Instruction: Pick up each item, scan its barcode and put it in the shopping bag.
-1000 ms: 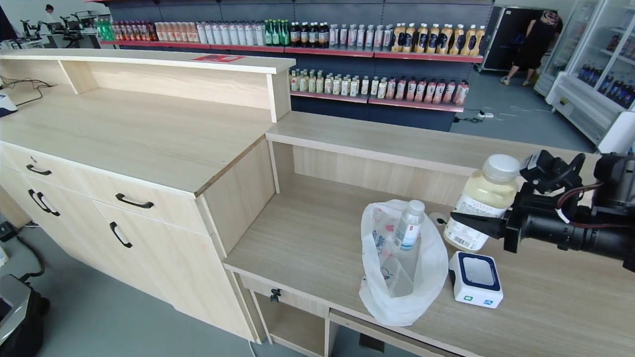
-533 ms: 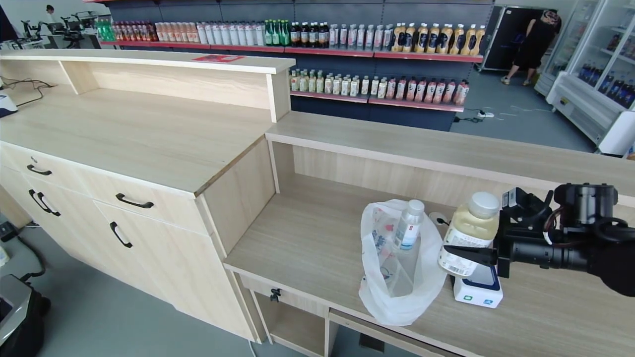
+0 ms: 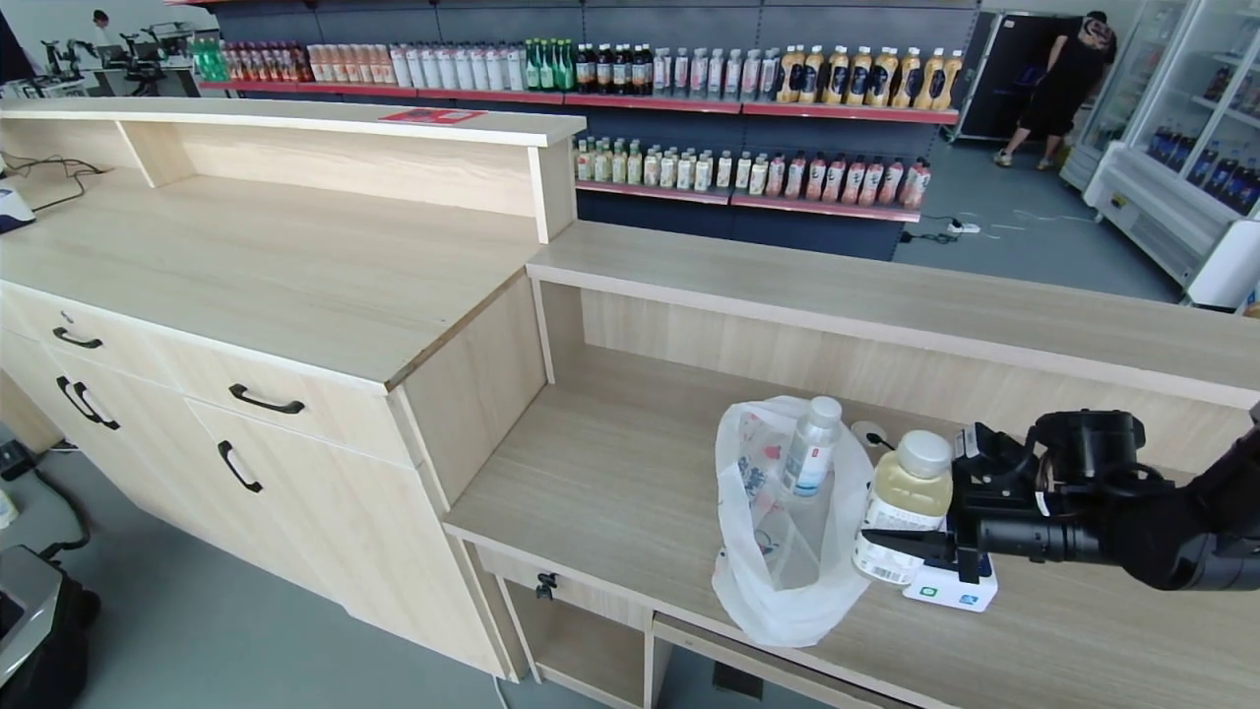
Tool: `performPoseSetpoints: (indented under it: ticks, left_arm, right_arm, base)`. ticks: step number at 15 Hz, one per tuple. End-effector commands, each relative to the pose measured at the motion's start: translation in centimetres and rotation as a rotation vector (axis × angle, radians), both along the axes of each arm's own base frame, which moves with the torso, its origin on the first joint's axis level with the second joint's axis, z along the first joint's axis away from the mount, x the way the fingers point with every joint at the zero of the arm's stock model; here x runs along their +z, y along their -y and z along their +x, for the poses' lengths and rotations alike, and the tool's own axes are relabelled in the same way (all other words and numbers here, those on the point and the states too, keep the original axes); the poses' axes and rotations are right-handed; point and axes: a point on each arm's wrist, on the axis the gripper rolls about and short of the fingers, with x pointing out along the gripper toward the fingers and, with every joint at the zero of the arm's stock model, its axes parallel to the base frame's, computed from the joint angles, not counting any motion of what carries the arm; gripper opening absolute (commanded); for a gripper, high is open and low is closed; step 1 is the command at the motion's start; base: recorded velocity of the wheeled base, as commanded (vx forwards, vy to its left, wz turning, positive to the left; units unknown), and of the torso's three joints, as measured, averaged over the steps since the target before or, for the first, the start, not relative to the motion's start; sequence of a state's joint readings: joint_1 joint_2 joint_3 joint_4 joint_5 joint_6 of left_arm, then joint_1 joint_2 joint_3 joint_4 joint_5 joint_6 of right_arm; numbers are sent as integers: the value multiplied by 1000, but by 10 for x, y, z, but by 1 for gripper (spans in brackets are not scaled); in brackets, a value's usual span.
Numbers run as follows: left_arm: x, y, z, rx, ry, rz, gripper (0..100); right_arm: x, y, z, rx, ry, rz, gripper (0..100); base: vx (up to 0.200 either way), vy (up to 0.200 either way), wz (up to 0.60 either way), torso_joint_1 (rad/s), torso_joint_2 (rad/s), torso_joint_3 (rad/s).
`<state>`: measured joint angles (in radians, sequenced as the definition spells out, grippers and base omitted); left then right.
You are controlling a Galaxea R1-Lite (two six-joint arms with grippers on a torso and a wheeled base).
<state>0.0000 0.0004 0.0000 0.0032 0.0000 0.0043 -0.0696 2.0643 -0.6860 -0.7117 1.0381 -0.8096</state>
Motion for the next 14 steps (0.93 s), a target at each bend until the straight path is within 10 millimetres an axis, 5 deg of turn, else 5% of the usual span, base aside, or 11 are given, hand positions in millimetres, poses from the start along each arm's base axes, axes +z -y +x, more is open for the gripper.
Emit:
performPoseSetpoints:
  ticks: [1,7,14]
  left_arm:
    - [0,0,0,0,1,0,100]
    - [0,0,0,0,1,0,100]
    - [0,0,0,0,1,0,100]
  right_arm:
    - [-28,0,9,26,-45,2,0]
    - [-58,0,30,52,8,-12,0]
    - [-70,-3,56,62,51,-12,0]
  base:
    - [0,0,0,0,0,0]
    - [0,0,0,0,0,0]
    - [0,0,0,0,0,0]
